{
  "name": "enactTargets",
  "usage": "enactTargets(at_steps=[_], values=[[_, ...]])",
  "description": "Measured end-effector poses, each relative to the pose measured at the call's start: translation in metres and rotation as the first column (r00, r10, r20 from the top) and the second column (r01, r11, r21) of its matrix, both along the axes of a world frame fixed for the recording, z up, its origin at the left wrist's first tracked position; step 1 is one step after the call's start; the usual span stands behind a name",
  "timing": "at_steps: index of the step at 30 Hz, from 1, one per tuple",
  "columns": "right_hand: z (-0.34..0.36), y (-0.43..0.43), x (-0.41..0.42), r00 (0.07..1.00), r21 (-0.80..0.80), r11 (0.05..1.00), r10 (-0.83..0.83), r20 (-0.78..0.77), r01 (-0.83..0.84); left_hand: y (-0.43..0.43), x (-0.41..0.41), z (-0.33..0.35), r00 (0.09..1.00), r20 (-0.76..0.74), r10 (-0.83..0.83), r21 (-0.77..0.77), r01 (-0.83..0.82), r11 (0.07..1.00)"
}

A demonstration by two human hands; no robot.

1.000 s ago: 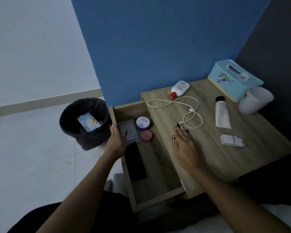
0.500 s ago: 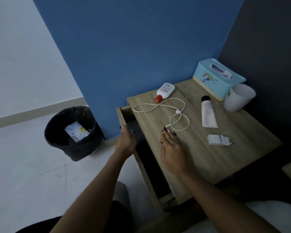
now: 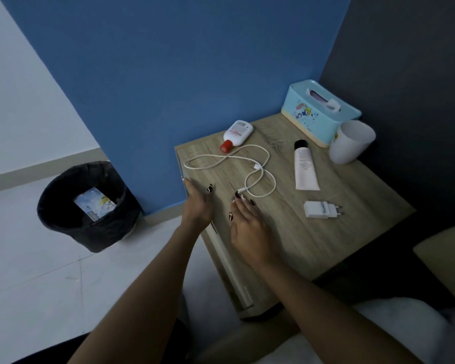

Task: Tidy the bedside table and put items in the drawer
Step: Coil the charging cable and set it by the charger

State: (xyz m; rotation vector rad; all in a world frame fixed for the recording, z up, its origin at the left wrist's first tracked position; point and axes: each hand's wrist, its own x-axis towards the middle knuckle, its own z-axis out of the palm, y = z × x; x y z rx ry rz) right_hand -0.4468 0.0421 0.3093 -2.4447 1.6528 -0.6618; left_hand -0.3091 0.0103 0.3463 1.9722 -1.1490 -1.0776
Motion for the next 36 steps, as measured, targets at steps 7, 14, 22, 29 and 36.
enactTargets(at_steps=[7, 14, 22, 29, 36], values=[[-0.001, 0.001, -0.001, 1.000, -0.013, 1.000, -0.001, -0.002, 0.001, 0.001, 0.000, -0.002, 1.000, 0.014, -0.017, -0.001, 0.017, 1.000], [-0.005, 0.003, -0.002, 1.000, -0.007, 1.000, -0.006, -0.023, 0.006, 0.001, 0.001, -0.006, 0.999, 0.021, -0.025, 0.007, 0.025, 1.000], [-0.007, 0.011, -0.010, 0.998, -0.043, 0.998, 0.033, -0.053, -0.036, 0.003, 0.002, -0.012, 0.994, 0.067, -0.091, 0.022, 0.090, 0.996], [-0.004, 0.005, -0.004, 0.999, -0.038, 0.998, 0.043, 0.025, -0.042, -0.009, 0.010, 0.002, 0.992, 0.077, -0.098, 0.121, 0.089, 0.989], [0.015, 0.001, -0.006, 0.920, 0.217, 0.976, -0.072, 0.385, -0.015, -0.007, 0.006, 0.001, 0.988, 0.124, -0.092, 0.100, 0.080, 0.992]])
